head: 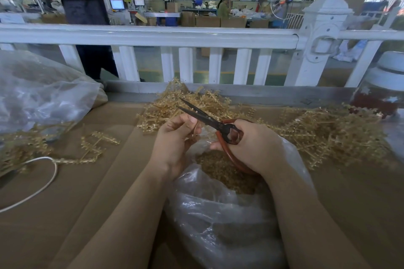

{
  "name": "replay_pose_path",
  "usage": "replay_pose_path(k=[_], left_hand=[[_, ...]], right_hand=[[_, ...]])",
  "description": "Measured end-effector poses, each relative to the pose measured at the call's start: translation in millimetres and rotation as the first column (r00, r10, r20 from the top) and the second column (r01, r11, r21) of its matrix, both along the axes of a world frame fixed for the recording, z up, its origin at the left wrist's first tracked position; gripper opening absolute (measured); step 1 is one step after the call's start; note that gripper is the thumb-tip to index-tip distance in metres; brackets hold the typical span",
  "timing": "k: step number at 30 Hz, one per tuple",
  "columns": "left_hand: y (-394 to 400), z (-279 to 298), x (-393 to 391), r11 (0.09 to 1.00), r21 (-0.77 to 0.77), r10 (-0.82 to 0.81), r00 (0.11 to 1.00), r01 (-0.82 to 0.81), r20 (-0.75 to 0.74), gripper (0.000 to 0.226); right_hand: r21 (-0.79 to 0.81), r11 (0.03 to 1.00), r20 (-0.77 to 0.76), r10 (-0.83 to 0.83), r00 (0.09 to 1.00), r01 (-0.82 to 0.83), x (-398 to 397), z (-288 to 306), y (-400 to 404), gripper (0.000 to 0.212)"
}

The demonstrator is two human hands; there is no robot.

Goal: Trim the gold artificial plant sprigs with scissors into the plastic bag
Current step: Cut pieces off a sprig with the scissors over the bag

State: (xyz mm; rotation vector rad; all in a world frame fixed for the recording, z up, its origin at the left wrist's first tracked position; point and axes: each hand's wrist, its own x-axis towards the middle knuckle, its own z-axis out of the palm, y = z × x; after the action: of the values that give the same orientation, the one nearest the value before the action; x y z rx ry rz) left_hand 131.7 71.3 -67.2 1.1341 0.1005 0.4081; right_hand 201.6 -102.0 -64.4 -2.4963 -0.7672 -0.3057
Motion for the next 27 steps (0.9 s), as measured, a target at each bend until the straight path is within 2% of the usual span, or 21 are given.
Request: replay_pose_path(k=[8,15,20,24,27], left_hand=[[-0.7,-2.4,1.3,1.000,0.018,0.018,0.999,-0.019,0.039,0.024],[1.9,-3.3,2.0,0.995,0.075,0.065,0.996,-0.070,0.068,0.012],[2.5,-3.5,2.0,0.993,0.073,0.088,0.993,-0.094,0.074,0.022],[3.8,-3.5,1.5,0.991,0.102,0.081,0.993,-0.090,0.085,0.019],[2.4,-2.7,1.0,0.986,0.146,0.064,0.994,-0.076,0.084,0.026]], right_hand=[[-0.017,1.000,0.003,0.021,1.000,-0.020,-4.7,3.8,1.2,0.054],[-0.073,0.997,-0.041,0.002,0.999,-0.005,-8.5,9.3,-0.4,0.059],[-0.068,0.998,-0.068,-0.003,0.998,-0.002,-6.7,9.2,-0.4,0.062],[-0.051,0.999,-0.039,-0.011,0.999,0.009,-4.2,3.5,1.8,0.065],[-0.056,0.998,-0.013,-0.006,1.000,0.006,-0.9,0.4,0.9,0.067]])
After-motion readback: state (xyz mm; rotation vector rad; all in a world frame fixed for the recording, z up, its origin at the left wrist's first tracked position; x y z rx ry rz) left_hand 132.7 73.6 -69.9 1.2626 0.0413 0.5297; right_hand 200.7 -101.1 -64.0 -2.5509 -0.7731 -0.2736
